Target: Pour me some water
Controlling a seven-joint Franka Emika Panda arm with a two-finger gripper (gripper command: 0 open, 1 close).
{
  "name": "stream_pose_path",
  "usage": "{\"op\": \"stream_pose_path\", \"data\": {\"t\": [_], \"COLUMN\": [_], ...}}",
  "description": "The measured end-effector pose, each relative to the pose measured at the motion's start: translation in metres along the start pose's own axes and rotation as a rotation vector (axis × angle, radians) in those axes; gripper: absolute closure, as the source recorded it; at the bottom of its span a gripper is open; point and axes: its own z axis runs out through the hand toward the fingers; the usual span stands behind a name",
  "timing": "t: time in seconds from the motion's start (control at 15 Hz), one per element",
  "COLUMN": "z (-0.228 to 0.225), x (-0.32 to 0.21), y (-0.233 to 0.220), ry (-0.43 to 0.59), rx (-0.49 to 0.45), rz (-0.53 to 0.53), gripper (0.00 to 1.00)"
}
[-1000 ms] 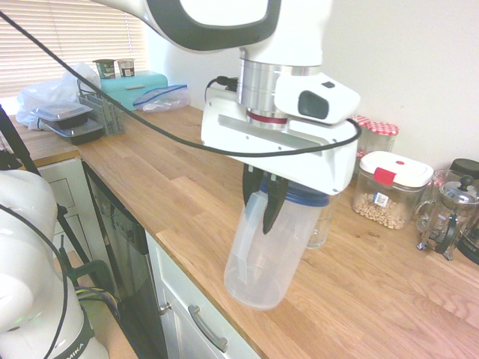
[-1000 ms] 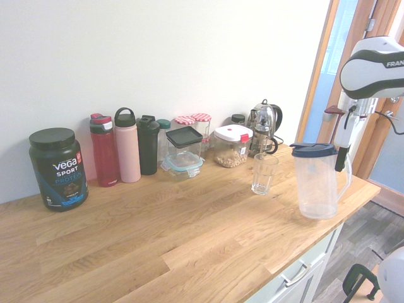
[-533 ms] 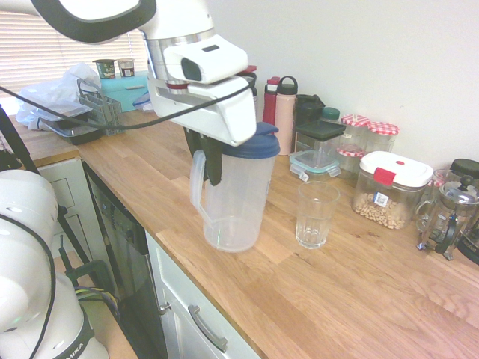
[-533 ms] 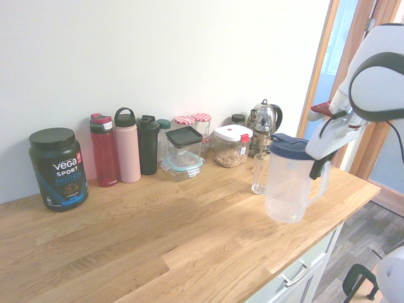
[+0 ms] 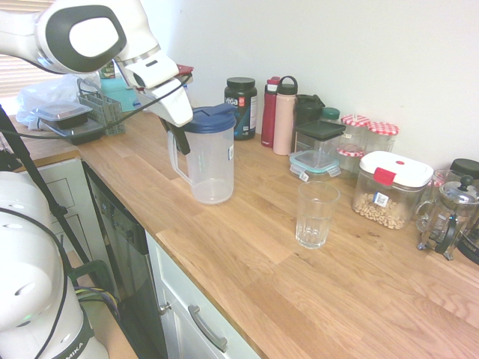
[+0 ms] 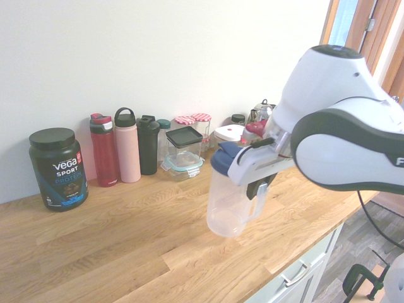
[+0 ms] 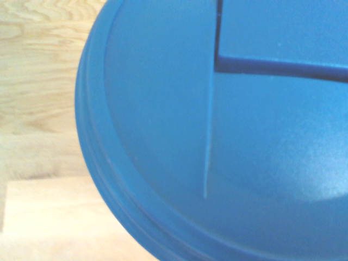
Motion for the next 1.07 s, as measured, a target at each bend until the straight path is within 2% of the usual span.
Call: {"op": "stream_pose_path", "data": {"t": [0.27, 0.6, 0.87, 0.93, 1.07], "z": [0.013, 0.038, 0.045, 0.046, 0.047], "x": [-0.017, -0.026, -0.042, -0.046, -0.047], "y": [-0.049, -0.094, -0.125, -0.131, -0.137], "ry": [0.011, 0.014, 0.027, 0.029, 0.026], "rx": [0.007, -0.055, -0.038, -0.037, -0.037], "rz": [0.038, 0.068, 0.060, 0.058, 0.057], "gripper": [1.00, 1.00, 1.00, 0.00, 0.00]}}
